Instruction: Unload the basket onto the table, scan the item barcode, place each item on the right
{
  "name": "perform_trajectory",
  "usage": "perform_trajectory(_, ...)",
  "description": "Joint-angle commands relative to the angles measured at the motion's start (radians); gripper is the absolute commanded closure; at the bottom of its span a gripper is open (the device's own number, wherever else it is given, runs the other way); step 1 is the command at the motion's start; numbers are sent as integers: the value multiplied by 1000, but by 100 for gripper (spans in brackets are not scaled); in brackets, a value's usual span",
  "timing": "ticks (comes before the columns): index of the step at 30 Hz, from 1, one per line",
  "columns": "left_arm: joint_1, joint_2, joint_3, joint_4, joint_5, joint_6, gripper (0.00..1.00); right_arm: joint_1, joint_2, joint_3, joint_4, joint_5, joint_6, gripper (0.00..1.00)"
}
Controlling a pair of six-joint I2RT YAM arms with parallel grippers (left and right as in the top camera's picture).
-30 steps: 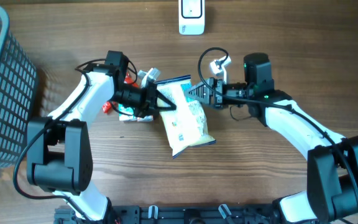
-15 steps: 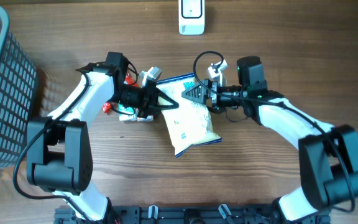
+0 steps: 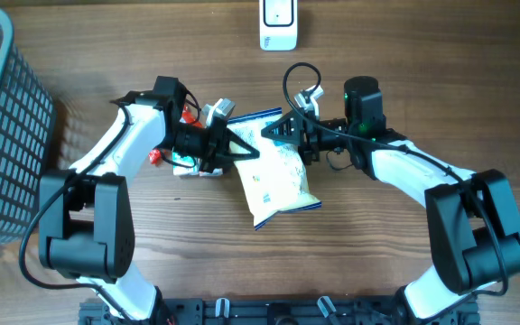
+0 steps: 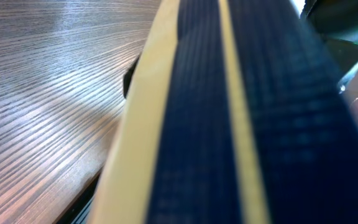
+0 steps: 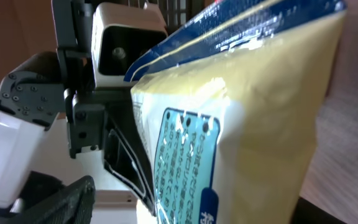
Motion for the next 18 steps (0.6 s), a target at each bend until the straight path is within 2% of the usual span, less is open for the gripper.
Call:
perform_trajectory(1, 4, -10, 6, -4, 28, 5, 96, 26, 18, 3, -13, -45, 31, 21)
perform_trajectory(5, 4, -10, 6, -5, 28, 4, 96, 60, 18, 3, -13, -13, 32, 28)
perform_trajectory(8, 4, -10, 6, -9, 27, 5, 96, 72, 18, 3, -14, 26, 32, 42)
perform_trajectory(11, 5, -10, 6, -8, 27, 5, 96, 72, 18, 3, -14, 35, 32, 48)
perform_trajectory(15, 6, -10, 6, -2, 26, 5, 96, 72, 18, 3, -24, 23, 14, 47)
perform_trajectory(18, 15, -10, 6, 4, 20, 5, 96, 72, 18, 3, -64, 26, -34, 40)
